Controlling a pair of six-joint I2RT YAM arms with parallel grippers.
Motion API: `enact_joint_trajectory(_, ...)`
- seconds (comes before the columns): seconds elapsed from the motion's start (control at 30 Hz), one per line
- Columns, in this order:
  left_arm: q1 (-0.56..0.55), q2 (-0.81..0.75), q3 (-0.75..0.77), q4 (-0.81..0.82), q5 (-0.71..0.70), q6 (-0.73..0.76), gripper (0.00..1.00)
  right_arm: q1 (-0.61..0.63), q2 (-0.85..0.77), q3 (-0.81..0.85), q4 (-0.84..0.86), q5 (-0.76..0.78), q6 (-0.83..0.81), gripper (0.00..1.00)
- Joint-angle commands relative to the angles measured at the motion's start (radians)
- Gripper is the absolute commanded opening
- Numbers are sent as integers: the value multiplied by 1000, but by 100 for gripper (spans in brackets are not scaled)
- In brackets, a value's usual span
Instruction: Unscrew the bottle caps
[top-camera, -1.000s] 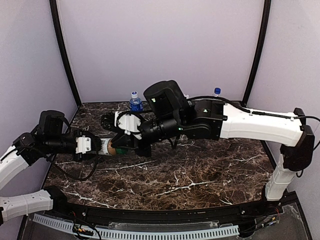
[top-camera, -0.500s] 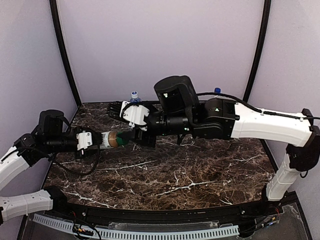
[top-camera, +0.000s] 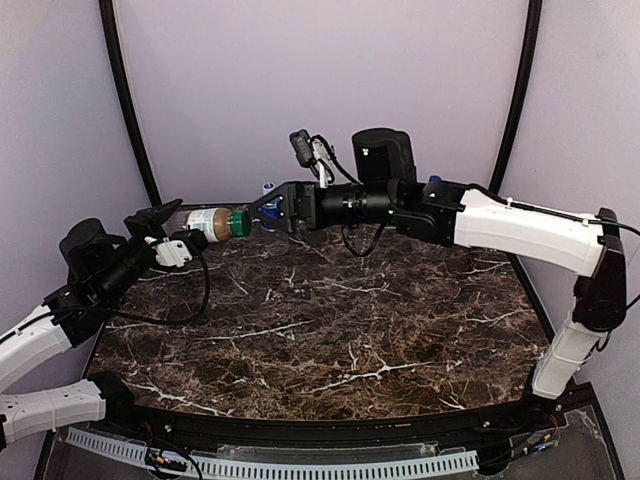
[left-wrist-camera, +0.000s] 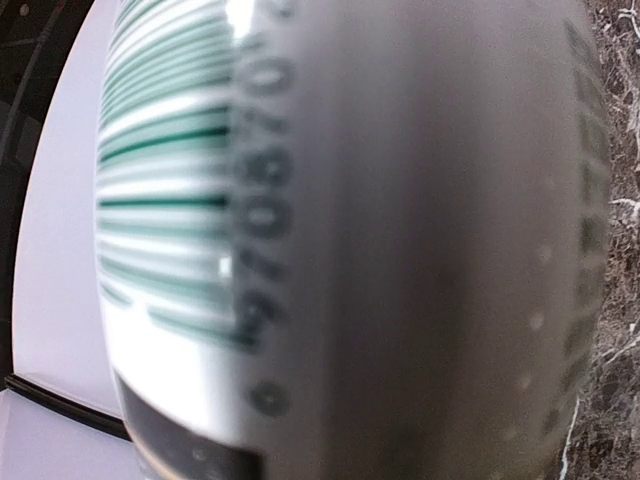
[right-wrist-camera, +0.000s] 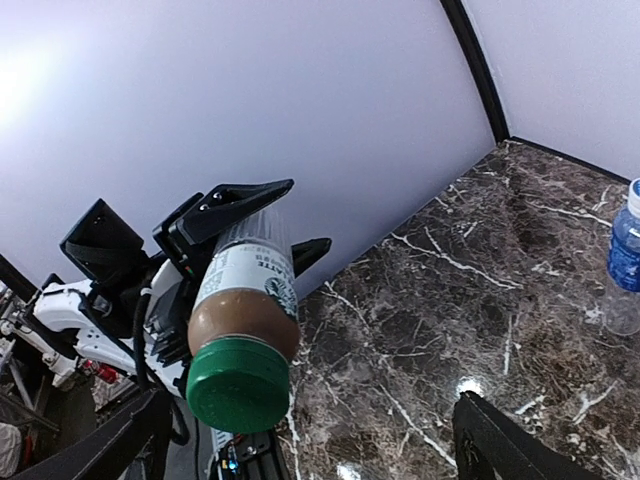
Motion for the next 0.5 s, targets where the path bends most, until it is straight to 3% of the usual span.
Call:
enact_joint_trajectory(0.0,-6,3,-17,95,-39,113,36,11,63,76,77,-130,140,92)
enact_joint_trajectory(0.3,-7,9,-7,95,-57,109,36,15,94,89,71,-152,151,72)
enact_joint_trajectory(0.47,-9,12,-5,100,-55,109,36,14,121,104,63,-174,161,68)
